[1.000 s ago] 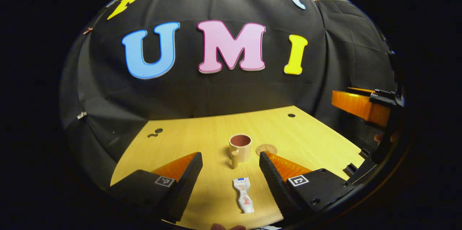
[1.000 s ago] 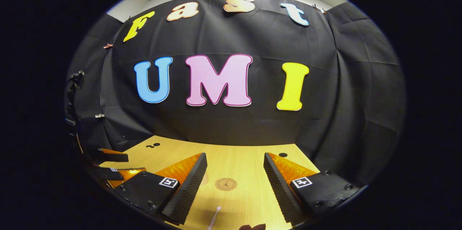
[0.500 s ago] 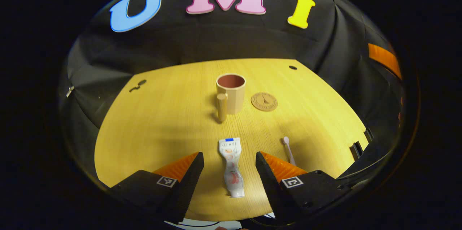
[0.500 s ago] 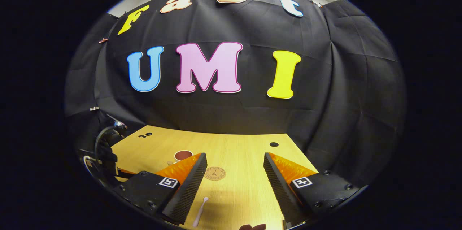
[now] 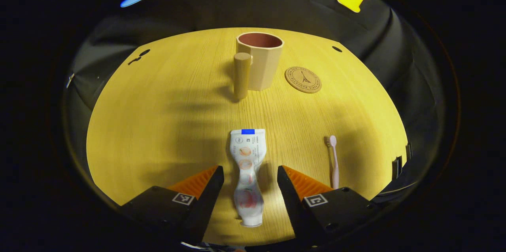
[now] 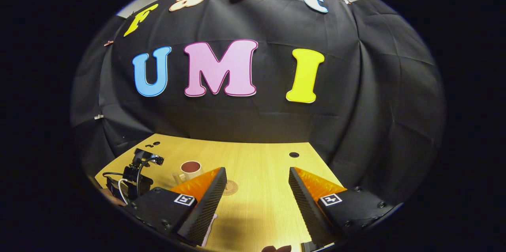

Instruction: Put the toothbrush and toothpaste on the desktop into the cup, then pick up the cup and place it on the coaster on the desktop.

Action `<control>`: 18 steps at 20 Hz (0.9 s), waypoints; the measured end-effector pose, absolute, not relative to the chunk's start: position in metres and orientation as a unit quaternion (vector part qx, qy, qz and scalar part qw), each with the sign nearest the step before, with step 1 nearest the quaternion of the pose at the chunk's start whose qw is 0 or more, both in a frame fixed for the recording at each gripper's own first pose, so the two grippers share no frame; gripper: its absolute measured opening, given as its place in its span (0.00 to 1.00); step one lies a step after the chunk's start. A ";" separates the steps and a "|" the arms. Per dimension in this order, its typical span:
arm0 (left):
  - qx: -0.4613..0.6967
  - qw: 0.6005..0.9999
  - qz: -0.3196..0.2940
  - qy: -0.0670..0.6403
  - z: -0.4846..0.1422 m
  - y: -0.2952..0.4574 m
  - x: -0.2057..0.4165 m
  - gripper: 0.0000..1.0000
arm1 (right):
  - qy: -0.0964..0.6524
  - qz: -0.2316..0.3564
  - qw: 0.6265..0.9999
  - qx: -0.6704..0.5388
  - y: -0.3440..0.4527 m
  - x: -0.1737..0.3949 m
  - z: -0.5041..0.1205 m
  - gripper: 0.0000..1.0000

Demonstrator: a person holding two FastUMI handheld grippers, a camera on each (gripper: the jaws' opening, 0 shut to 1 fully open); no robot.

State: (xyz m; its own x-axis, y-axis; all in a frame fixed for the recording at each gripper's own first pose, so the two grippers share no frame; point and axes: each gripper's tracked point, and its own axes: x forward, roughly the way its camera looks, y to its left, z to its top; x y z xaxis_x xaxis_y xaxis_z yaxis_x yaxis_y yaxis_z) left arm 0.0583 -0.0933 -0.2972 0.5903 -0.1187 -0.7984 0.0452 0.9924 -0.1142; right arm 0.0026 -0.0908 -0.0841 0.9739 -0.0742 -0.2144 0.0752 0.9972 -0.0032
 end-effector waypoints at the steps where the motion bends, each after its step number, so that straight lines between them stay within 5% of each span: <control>1: -0.037 0.886 -0.043 0.460 -0.302 -0.092 0.059 0.84 | 0.111 -0.039 0.993 0.004 -0.092 0.003 -0.087 0.97; 9: -0.005 0.870 -0.027 0.493 -0.316 -0.090 0.058 0.79 | 0.129 -0.046 0.990 0.017 -0.091 0.004 -0.099 0.97; 11: -0.008 0.867 -0.022 0.498 -0.315 -0.091 0.057 0.68 | 0.129 -0.046 0.990 0.019 -0.086 0.002 -0.098 0.97; 13: -0.004 0.866 -0.030 0.499 -0.314 -0.096 0.057 0.68 | 0.129 -0.047 0.990 0.020 -0.081 0.000 -0.098 0.97; 15: 0.004 0.870 -0.035 0.493 -0.314 -0.096 0.058 0.36 | 0.128 -0.047 0.990 0.021 -0.075 -0.003 -0.096 0.97; 16: 0.002 0.869 -0.038 0.493 -0.313 -0.095 0.058 0.39 | 0.130 -0.047 0.990 0.021 -0.072 -0.004 -0.097 0.97; 18: -0.006 0.867 -0.047 0.497 -0.312 -0.096 0.059 0.30 | 0.136 -0.048 0.989 0.023 -0.065 -0.010 -0.101 0.97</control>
